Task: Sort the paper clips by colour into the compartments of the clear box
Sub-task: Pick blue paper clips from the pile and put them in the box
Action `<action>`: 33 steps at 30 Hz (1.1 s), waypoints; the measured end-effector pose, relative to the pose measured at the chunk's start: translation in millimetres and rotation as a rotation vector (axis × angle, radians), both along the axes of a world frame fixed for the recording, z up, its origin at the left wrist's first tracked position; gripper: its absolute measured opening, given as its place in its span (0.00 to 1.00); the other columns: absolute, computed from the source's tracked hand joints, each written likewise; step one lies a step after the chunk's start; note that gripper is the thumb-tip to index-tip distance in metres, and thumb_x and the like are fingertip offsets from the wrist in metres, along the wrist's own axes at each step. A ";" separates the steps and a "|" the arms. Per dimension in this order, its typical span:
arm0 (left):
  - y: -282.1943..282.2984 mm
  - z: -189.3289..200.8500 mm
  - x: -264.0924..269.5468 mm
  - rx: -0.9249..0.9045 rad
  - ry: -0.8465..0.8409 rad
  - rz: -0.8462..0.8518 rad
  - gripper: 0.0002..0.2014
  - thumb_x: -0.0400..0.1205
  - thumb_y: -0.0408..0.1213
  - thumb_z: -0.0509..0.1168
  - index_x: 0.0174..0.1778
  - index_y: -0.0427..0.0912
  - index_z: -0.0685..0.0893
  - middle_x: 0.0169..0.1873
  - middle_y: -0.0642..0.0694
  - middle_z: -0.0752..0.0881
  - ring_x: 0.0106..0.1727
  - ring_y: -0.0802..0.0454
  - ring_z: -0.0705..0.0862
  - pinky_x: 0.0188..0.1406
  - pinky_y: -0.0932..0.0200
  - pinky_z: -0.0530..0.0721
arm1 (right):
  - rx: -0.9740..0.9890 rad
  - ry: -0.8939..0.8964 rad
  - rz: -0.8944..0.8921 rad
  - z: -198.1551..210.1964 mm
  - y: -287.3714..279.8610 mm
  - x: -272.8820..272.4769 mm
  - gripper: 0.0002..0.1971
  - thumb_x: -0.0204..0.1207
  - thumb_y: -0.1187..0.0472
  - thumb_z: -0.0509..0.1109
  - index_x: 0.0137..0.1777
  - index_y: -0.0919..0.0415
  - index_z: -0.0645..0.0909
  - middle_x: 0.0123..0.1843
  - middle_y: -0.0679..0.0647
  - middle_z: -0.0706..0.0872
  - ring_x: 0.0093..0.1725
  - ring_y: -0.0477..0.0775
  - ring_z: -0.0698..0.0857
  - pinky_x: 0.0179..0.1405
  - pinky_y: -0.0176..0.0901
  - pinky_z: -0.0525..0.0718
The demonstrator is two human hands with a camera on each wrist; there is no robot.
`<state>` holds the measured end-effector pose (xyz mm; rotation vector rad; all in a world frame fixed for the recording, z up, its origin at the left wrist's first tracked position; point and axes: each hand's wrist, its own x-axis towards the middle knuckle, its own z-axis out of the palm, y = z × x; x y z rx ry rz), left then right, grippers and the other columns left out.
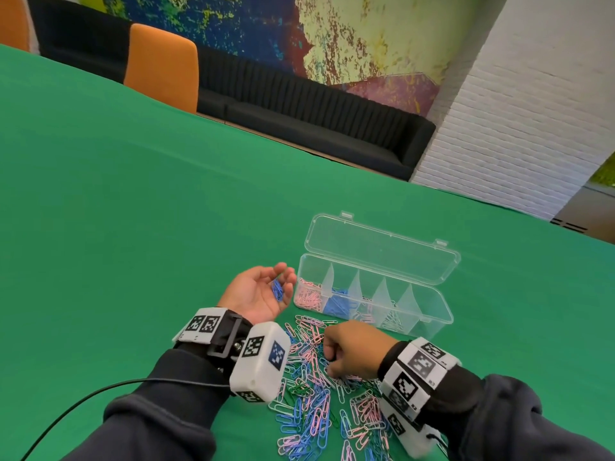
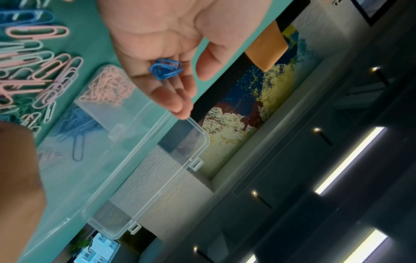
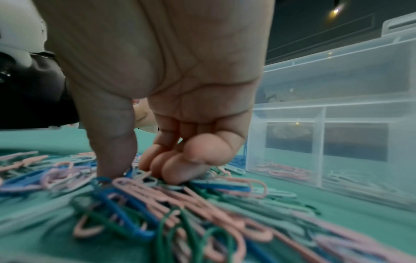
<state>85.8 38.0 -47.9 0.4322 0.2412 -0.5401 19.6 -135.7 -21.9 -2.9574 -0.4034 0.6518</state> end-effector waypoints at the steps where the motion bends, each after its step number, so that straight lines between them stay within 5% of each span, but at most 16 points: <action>1: 0.2 1.2 -1.2 0.005 -0.007 0.000 0.13 0.85 0.32 0.50 0.42 0.34 0.79 0.30 0.39 0.85 0.25 0.48 0.86 0.23 0.63 0.84 | 0.004 0.004 0.002 0.0 -1.1 -1.3 0.07 0.74 0.61 0.72 0.43 0.55 0.75 0.33 0.43 0.75 0.41 0.50 0.76 0.38 0.39 0.73; 9: 2.1 -0.1 -15.4 0.102 -0.028 -0.030 0.13 0.85 0.34 0.50 0.44 0.34 0.79 0.31 0.38 0.86 0.27 0.47 0.87 0.23 0.61 0.85 | 0.022 -0.007 0.005 4.7 -11.5 0.2 0.07 0.75 0.63 0.69 0.39 0.53 0.76 0.41 0.47 0.81 0.43 0.47 0.79 0.47 0.39 0.79; 16: 4.2 -9.7 -24.3 0.177 -0.073 -0.094 0.13 0.85 0.34 0.51 0.49 0.31 0.79 0.37 0.34 0.86 0.33 0.43 0.88 0.29 0.56 0.89 | 0.082 -0.092 -0.040 12.6 -18.1 7.0 0.06 0.76 0.66 0.66 0.48 0.64 0.84 0.43 0.52 0.86 0.38 0.41 0.77 0.36 0.26 0.75; 20: -2.2 -11.8 -26.7 0.179 -0.060 -0.156 0.14 0.84 0.35 0.51 0.48 0.30 0.79 0.39 0.31 0.86 0.36 0.39 0.89 0.32 0.49 0.89 | 0.353 -0.228 -0.120 22.5 -8.0 13.9 0.03 0.76 0.63 0.69 0.43 0.61 0.83 0.35 0.49 0.84 0.31 0.40 0.77 0.41 0.38 0.82; 24: -2.3 -14.7 -25.2 0.114 -0.001 -0.201 0.16 0.85 0.37 0.51 0.47 0.29 0.80 0.39 0.29 0.85 0.33 0.38 0.89 0.29 0.49 0.89 | 0.654 -0.241 -0.209 28.6 14.8 25.6 0.06 0.75 0.62 0.72 0.39 0.55 0.79 0.29 0.48 0.81 0.27 0.47 0.79 0.29 0.34 0.78; 27: 11.6 -12.4 -17.9 0.097 0.030 -0.149 0.11 0.81 0.36 0.55 0.38 0.36 0.77 0.25 0.40 0.80 0.17 0.52 0.78 0.11 0.70 0.74 | 0.458 -0.243 -0.157 23.1 21.4 34.9 0.10 0.75 0.63 0.71 0.36 0.50 0.76 0.35 0.47 0.81 0.36 0.48 0.80 0.38 0.36 0.77; 30: 31.1 -11.0 -5.3 0.076 0.017 -0.085 0.09 0.77 0.39 0.57 0.31 0.43 0.70 0.17 0.50 0.70 0.10 0.59 0.65 0.04 0.71 0.56 | 0.259 -0.154 -0.056 16.8 28.8 38.0 0.04 0.76 0.64 0.68 0.46 0.57 0.83 0.46 0.50 0.86 0.47 0.50 0.83 0.53 0.40 0.81; 33: 45.0 -12.9 2.7 0.051 0.022 -0.031 0.14 0.82 0.43 0.54 0.30 0.45 0.69 0.15 0.52 0.66 0.08 0.60 0.62 0.04 0.71 0.52 | 0.148 -0.074 0.029 5.2 41.3 40.1 0.08 0.76 0.64 0.69 0.53 0.62 0.84 0.48 0.52 0.85 0.46 0.49 0.80 0.53 0.41 0.79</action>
